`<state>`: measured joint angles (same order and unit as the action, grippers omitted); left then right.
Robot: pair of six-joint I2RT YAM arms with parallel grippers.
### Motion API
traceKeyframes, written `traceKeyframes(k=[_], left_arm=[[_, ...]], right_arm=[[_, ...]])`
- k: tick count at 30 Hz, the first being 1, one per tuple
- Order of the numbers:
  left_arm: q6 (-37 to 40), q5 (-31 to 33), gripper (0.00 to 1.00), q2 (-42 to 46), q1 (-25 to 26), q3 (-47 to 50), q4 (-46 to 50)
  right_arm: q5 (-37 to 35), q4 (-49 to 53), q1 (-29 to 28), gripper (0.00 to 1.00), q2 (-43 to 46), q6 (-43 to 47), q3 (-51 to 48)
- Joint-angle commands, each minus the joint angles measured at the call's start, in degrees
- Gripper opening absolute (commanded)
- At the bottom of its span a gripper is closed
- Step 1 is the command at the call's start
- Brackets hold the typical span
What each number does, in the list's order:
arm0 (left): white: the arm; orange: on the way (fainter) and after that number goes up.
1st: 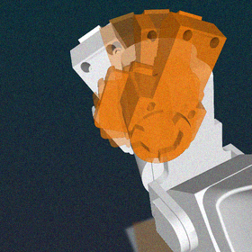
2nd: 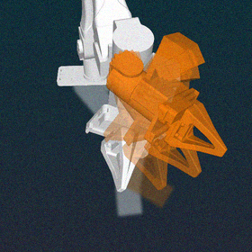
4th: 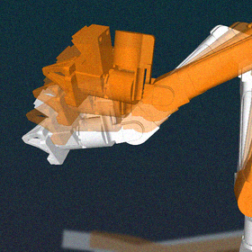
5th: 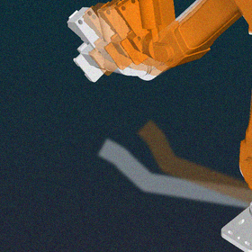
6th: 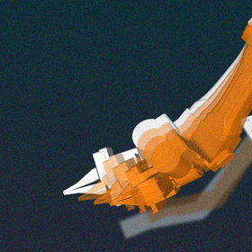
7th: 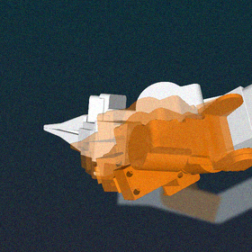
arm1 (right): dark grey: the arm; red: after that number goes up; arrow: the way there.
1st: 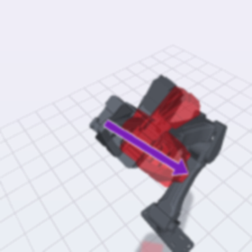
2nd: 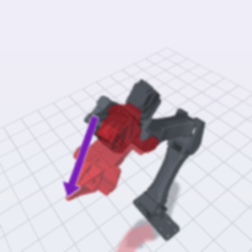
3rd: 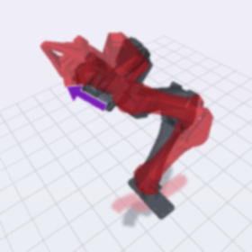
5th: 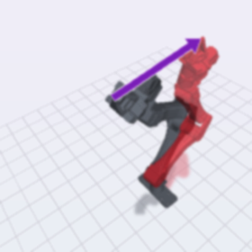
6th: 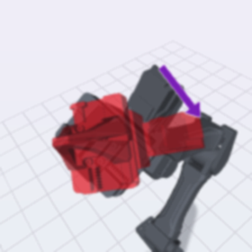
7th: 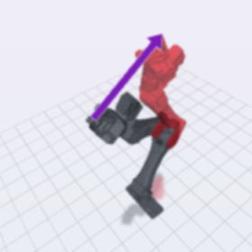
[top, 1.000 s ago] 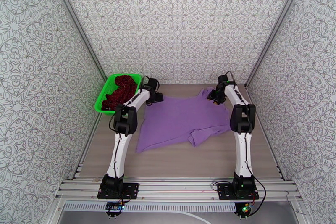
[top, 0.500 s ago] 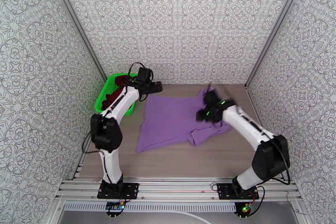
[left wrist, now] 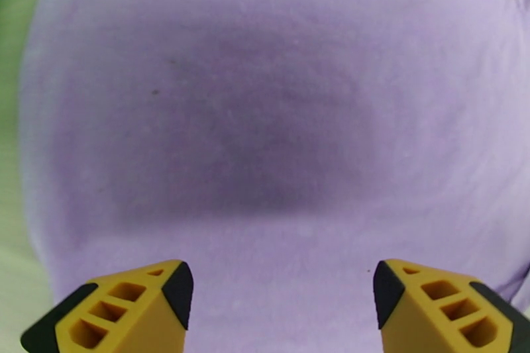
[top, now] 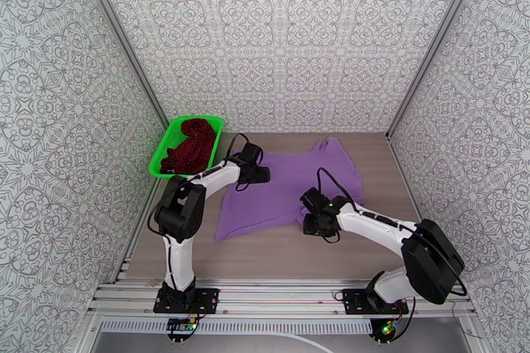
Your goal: Fold and stack the mixed laundry pile
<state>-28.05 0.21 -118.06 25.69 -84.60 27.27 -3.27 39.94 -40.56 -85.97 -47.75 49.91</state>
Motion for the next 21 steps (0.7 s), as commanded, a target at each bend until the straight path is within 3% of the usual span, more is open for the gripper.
traceKeyframes(k=[1,5,11,21], left_arm=[[-1.19,-0.93,0.76,-2.61,0.67,-2.06,-2.77],[-1.95,-1.18,0.76,-4.73,0.66,-1.54,-3.57],[-2.70,-0.34,0.76,-7.20,0.17,-1.51,-2.39],[-1.49,0.04,0.76,-9.21,-1.85,-2.49,0.76]], right_arm=[[-1.59,-3.84,-0.49,0.46,-2.86,-3.46,-0.56],[-2.61,-5.23,-0.48,0.36,-5.09,-4.64,-0.51],[-8.94,0.96,-0.48,0.01,-3.65,-5.52,-0.34],[-13.31,28.72,-0.49,0.00,6.02,2.82,-1.35]])
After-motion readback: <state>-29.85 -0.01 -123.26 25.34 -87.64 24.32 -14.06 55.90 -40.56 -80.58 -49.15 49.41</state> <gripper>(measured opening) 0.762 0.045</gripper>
